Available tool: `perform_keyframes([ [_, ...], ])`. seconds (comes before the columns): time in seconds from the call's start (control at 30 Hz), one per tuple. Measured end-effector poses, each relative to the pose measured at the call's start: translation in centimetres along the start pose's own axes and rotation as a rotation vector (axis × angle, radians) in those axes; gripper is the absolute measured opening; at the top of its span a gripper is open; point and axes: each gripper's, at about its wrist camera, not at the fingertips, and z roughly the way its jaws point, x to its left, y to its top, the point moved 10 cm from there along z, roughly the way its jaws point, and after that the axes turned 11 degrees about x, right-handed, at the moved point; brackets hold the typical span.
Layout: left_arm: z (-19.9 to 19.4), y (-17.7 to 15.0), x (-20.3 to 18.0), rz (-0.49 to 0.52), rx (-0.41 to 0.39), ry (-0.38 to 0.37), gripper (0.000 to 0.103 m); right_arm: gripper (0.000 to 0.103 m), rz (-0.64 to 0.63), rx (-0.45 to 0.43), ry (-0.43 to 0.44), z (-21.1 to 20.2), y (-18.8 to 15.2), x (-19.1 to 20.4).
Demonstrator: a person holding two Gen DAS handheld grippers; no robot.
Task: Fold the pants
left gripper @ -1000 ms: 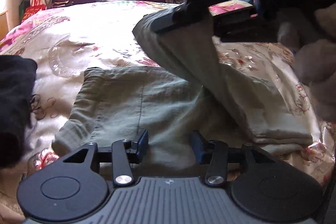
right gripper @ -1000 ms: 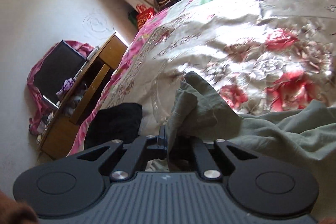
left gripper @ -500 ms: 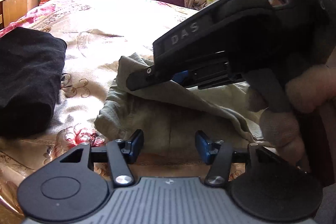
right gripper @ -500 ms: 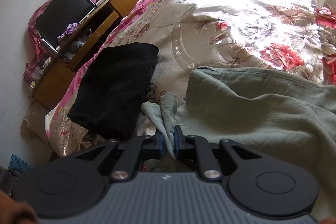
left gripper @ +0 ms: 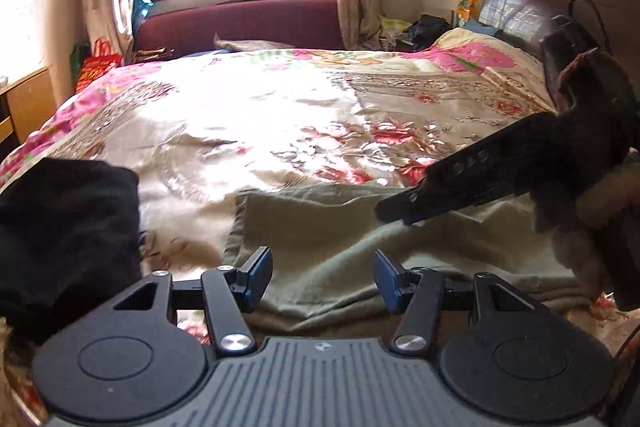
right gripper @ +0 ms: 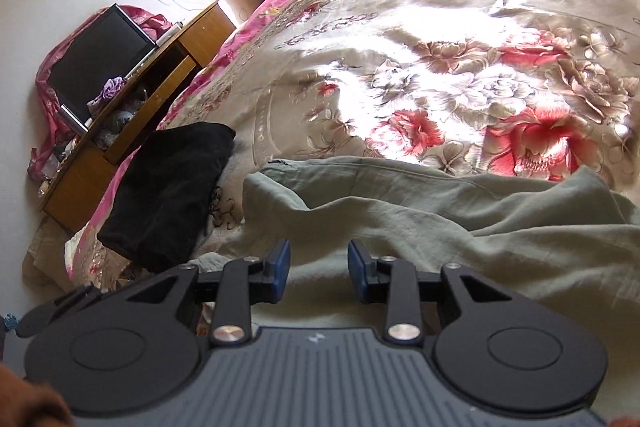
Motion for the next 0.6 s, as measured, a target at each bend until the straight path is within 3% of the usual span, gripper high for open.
perform_keyframes([
  [0.13,4.4,-0.1,-0.6,0.004,0.13,-0.067,0.071,0.029,0.017,0.002,-0.112,3.1,1.3,-3.5],
  [0.23,6.4,-2.1,-0.8,0.016,0.244,-0.068,0.072,0.026,0.077,-0.018,-0.114,4.1,2.8,-5.5],
  [0.3,5.5,-2.6,-1.0,0.057,0.232,-0.047,0.072,0.031,0.087,-0.047,-0.104,2.9,3.6,-5.7],
  [0.4,4.1,-2.3,-0.9,0.101,0.213,-0.015,0.073,0.03,0.075,-0.093,-0.089,-0.6,3.7,-6.5],
  [0.5,3.3,-1.0,-0.4,0.09,0.17,0.002,0.073,0.032,0.064,-0.115,-0.197,-4.8,2.5,-9.6],
  [0.6,3.2,0.8,0.2,0.036,0.126,-0.002,0.073,0.037,0.141,-0.144,-0.292,-8.7,0.3,-13.9],
])
